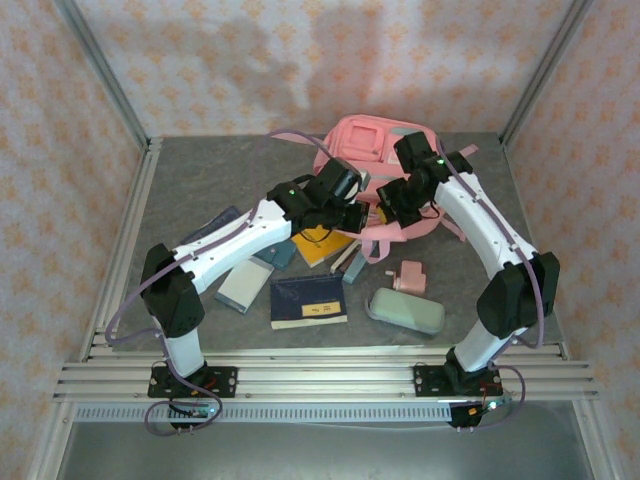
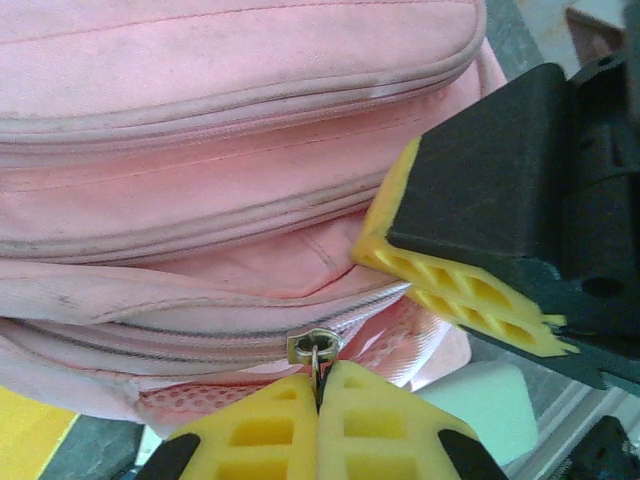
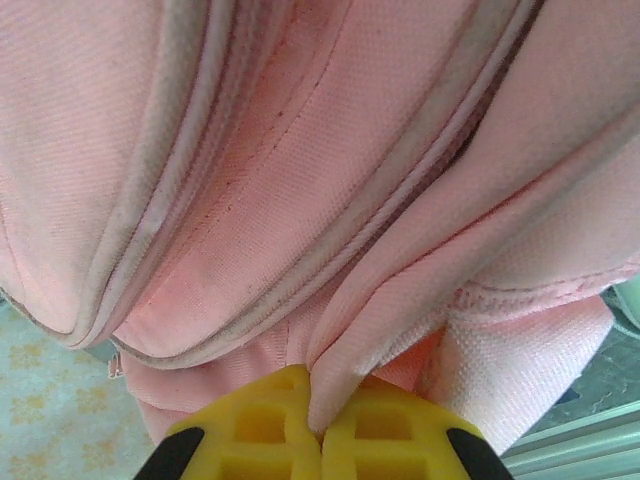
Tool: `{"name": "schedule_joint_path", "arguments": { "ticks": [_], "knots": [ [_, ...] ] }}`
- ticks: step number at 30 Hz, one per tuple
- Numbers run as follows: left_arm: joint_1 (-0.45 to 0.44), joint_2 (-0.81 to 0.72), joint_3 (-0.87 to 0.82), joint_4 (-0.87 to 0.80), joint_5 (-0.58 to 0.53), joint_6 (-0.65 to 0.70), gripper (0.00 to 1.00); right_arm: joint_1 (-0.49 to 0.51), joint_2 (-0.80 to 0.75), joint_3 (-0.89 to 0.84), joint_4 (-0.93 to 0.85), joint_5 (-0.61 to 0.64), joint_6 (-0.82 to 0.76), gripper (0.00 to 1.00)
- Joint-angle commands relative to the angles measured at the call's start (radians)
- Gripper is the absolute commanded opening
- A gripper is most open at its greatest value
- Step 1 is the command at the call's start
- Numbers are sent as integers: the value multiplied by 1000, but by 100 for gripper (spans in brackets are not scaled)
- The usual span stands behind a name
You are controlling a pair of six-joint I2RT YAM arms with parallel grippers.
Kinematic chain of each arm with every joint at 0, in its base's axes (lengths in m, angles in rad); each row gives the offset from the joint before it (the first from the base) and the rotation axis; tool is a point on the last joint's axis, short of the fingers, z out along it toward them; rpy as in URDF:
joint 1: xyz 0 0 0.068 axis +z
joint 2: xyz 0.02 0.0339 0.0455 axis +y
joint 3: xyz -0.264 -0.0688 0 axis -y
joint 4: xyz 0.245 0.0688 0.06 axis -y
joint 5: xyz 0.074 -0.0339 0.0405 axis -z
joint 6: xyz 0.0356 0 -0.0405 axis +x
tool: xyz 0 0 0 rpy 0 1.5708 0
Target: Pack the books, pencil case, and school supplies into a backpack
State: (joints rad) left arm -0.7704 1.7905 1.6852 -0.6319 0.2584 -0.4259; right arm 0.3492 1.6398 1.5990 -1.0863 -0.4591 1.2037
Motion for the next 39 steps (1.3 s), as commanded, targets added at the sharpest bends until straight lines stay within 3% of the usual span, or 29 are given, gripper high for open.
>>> {"name": "schedule_joint_path", "arguments": {
  "ticks": [1, 17, 31, 39],
  "knots": [
    [33, -51, -47, 9, -84, 24, 0, -9, -21, 33, -27, 86, -61, 0],
    [249, -50, -192, 108, -106, 6, 0, -38, -37, 142, -116, 40, -252, 0],
    [411, 185, -27, 217, -38, -74, 0, -66, -75, 132, -114, -74, -400, 0],
    [462, 295, 104, 317, 65, -103, 0, -83, -80, 107, -84, -120, -443, 0]
  ]
}}
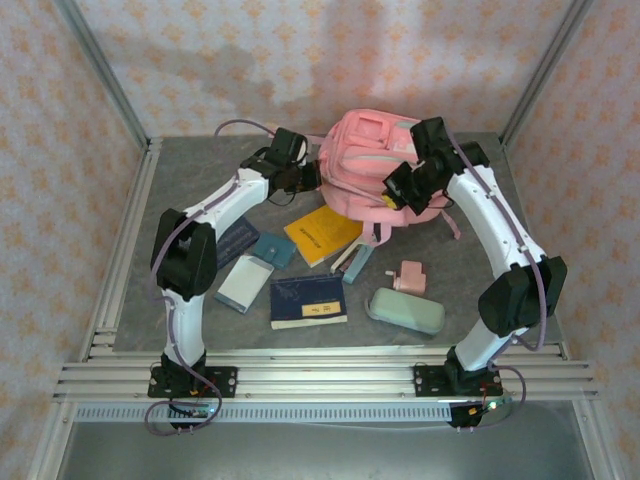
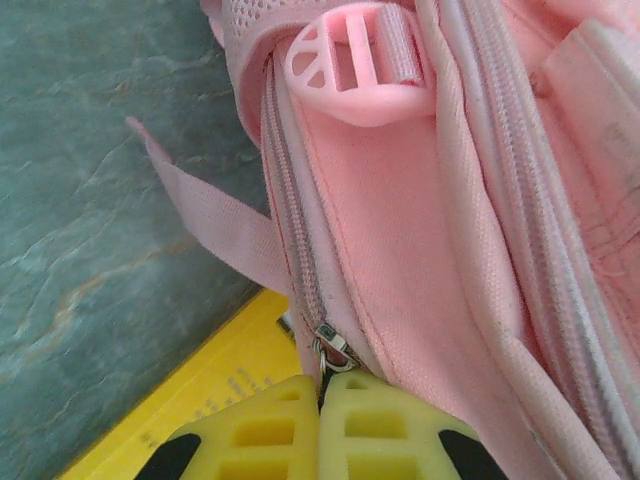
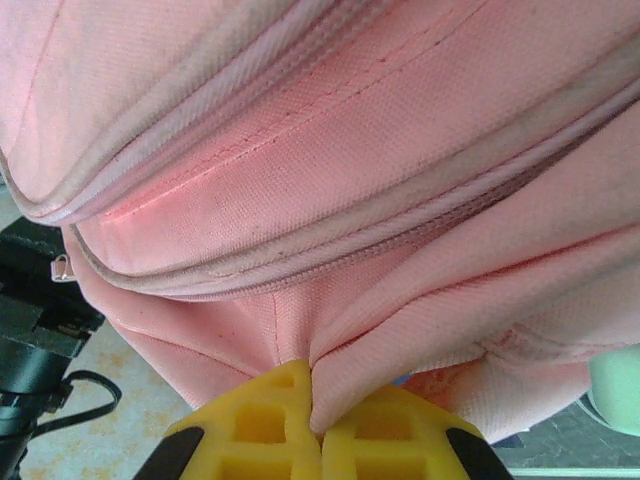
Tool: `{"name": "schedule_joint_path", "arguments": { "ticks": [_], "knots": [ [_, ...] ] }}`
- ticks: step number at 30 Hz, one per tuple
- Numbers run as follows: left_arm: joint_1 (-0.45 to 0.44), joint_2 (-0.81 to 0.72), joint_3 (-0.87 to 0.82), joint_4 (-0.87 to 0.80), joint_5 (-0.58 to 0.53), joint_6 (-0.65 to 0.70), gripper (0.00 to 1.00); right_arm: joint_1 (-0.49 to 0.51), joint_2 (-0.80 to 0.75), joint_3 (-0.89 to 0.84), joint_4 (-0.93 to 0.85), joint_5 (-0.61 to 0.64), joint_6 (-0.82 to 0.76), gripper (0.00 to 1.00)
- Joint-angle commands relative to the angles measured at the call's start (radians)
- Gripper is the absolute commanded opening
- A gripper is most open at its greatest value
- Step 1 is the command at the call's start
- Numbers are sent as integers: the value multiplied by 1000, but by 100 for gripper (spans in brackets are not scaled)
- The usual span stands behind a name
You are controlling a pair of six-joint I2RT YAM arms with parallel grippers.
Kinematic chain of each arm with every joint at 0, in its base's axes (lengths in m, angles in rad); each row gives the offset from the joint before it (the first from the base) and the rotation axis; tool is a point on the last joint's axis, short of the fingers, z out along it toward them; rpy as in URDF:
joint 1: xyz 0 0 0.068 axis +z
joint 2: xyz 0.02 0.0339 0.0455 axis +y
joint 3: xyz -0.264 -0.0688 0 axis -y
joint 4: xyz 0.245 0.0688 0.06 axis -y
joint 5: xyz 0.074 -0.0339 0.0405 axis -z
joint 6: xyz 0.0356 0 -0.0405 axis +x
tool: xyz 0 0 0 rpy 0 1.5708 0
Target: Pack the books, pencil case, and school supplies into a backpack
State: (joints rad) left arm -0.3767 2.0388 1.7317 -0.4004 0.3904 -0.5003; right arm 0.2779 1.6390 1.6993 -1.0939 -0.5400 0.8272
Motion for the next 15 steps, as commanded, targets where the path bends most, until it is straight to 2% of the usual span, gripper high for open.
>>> {"name": "schedule_joint_path", "arguments": {
  "ticks": [1, 4, 10, 15],
  "knots": [
    [72, 58, 74, 78, -63, -28, 0, -14, -78, 9, -80, -37, -73, 0],
    [91, 87, 107, 50, -81, -23, 0, -21, -80, 13, -83, -37, -91, 0],
    [129, 138, 150, 30, -34, -58, 1, -27, -69, 10, -53, -58, -93, 0],
    [127, 98, 145, 29, 11, -69, 32, -24, -53, -20, 54, -67, 9, 0]
  ]
}}
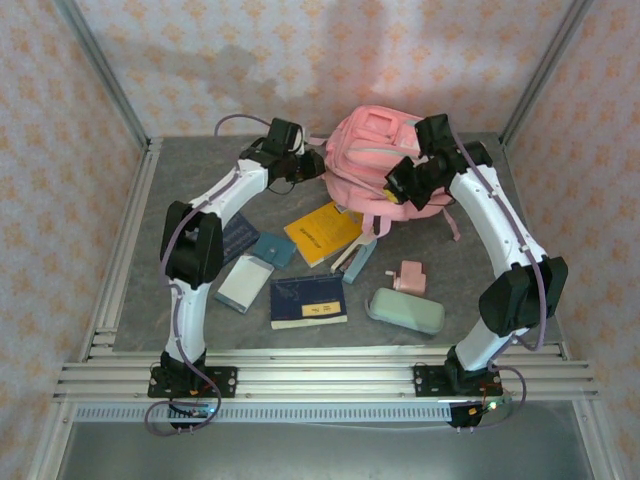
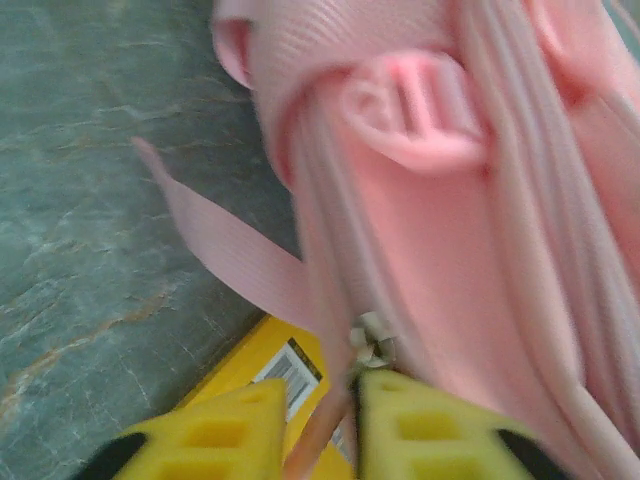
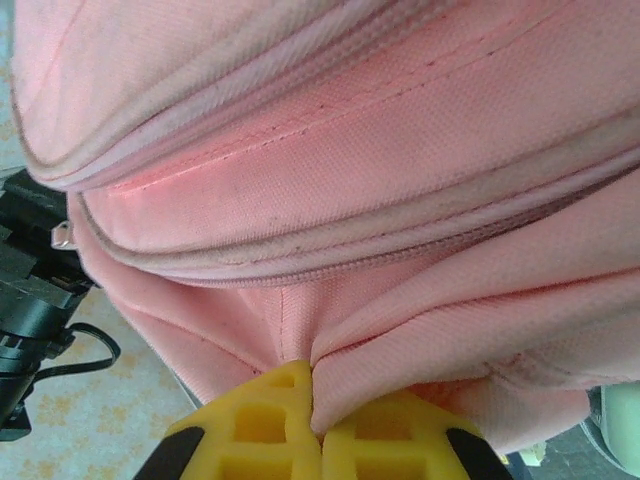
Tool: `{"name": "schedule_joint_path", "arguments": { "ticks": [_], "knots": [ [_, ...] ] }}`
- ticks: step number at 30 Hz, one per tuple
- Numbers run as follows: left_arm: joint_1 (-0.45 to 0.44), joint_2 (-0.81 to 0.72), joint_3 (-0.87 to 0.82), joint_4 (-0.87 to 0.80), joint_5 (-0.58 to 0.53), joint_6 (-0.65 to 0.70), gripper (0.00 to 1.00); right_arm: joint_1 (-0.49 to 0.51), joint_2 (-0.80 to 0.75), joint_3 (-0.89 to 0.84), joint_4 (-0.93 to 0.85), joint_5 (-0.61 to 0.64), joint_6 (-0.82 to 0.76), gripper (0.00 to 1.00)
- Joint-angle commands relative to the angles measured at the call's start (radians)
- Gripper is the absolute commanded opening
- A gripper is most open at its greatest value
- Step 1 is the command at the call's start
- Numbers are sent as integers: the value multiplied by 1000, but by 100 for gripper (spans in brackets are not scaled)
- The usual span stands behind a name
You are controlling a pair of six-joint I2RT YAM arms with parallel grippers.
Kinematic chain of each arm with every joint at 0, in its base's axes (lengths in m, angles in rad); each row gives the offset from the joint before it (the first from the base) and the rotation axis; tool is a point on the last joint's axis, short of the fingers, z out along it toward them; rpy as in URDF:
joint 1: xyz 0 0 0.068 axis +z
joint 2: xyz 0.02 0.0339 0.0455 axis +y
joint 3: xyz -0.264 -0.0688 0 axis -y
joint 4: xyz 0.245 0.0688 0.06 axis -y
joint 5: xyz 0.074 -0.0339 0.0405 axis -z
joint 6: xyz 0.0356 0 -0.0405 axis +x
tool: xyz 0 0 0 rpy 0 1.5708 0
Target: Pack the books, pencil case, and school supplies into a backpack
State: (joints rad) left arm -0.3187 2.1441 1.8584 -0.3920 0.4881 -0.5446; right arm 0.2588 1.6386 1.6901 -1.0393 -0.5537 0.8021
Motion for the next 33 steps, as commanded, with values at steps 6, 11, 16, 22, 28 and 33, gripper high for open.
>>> {"name": "schedule_joint_path", "arguments": {
  "ticks": [6, 11, 16, 22, 28, 33],
  "knots": [
    [74, -62, 10, -161, -253, 35, 45, -1, -49, -33, 76, -29, 100, 0],
    [75, -185, -111, -146, -283, -66, 46, 24, -51, -76, 105, -16, 104, 0],
    [34, -327, -241, -146, -274, -227, 49, 105, -28, -93, 204, 24, 153, 0],
    [-111, -513, -326, -218, -435, -233, 53, 235, 111, 63, 150, 67, 6, 1],
    [-146, -689, -436, -335, -598, -243, 59, 304, 187, 172, 21, 57, -277, 60],
    [-114, -803, -532, -403, -589, -255, 66, 302, 112, 159, 0, 114, -547, 74]
  ]
}}
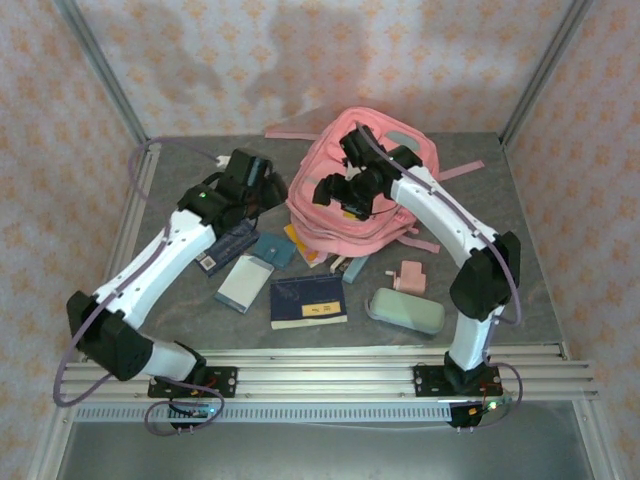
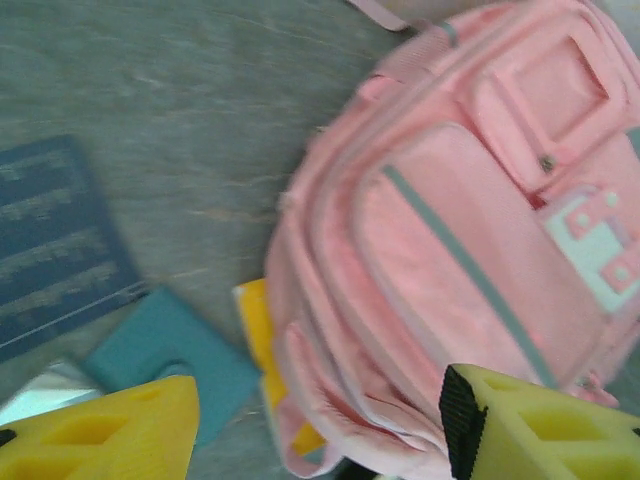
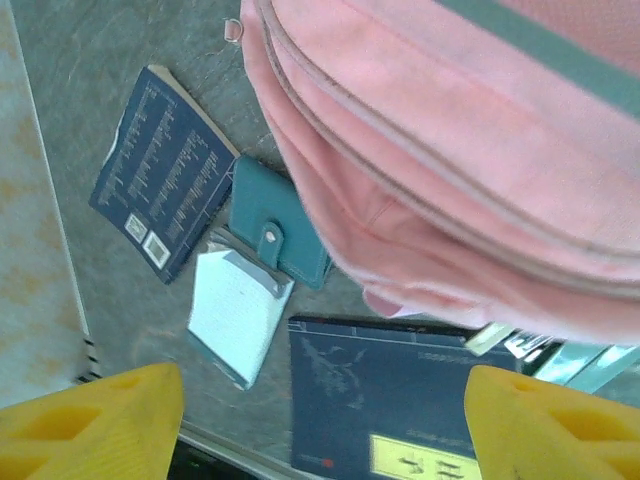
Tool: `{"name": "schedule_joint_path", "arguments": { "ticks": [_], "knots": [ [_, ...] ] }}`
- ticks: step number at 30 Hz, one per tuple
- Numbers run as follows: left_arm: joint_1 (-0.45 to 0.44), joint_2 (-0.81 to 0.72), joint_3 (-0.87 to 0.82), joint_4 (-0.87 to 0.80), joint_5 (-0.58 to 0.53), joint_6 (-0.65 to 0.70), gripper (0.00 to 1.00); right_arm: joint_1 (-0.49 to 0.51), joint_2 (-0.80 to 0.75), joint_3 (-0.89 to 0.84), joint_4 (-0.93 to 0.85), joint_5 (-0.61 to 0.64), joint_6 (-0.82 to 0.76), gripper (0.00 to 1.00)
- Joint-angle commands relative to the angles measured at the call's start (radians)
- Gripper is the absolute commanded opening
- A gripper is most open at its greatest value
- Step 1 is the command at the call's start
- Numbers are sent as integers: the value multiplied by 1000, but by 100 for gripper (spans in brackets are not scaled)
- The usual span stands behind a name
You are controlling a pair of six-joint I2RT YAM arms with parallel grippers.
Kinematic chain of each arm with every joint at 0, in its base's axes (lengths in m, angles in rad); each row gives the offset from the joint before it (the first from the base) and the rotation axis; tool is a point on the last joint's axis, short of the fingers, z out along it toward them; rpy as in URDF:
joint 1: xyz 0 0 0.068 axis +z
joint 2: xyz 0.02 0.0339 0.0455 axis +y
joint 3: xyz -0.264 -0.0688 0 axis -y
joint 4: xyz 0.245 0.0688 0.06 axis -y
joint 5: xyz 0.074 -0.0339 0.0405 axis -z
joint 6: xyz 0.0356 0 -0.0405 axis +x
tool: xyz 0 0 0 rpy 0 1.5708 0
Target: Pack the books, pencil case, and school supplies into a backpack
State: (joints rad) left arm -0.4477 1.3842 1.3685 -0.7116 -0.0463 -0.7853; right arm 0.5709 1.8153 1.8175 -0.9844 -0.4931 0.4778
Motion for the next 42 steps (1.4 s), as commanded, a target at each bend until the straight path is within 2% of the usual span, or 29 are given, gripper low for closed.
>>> {"name": "schedule_joint_path", "arguments": {
  "ticks": [1, 4, 6, 11, 14, 19, 24, 27, 29, 30, 33, 34, 37, 42],
  "knots": [
    [15, -52, -50, -91, -43, -11, 66, -11, -65, 39, -65, 88, -263, 73],
    [12, -69, -66, -104, 20, -4, 66, -11, -62, 22, -44, 228, -413, 71],
    [9, -75, -67, -122, 51, 0, 66, -12, -65, -13, 39, 322, -500, 74],
    [2, -134, -105, -90, 121, -15, 65, -22, -37, -110, 245, 337, -707, 75],
    [0, -151, -107, -123, 131, -32, 65, -66, 44, -100, 267, 235, -712, 76],
    [-3, -140, -95, -171, 190, -28, 63, -132, 141, -101, 341, -25, -549, 74],
    [-3, -141, -74, -231, 167, -28, 63, -132, 180, -142, 375, -112, -503, 68],
    [-3, -124, -50, -244, 168, -14, 63, -136, 195, -154, 399, -167, -499, 60],
    [-3, -103, -38, -249, 180, -8, 63, -139, 215, -139, 398, -215, -505, 48],
    [-3, -91, -34, -251, 188, -8, 63, -139, 225, -130, 395, -235, -514, 41],
    [-3, -54, -18, -255, 225, 0, 62, -139, 262, -82, 359, -214, -538, 5],
    [-3, -40, -4, -268, 229, 7, 62, -141, 270, -63, 346, -188, -543, 0],
    [-3, -12, 39, -296, 219, 35, 62, -157, 257, -32, 351, -146, -526, 0],
    [-1, 19, 96, -335, 192, 74, 61, -210, 198, 21, 388, -78, -413, 0]
  ]
}}
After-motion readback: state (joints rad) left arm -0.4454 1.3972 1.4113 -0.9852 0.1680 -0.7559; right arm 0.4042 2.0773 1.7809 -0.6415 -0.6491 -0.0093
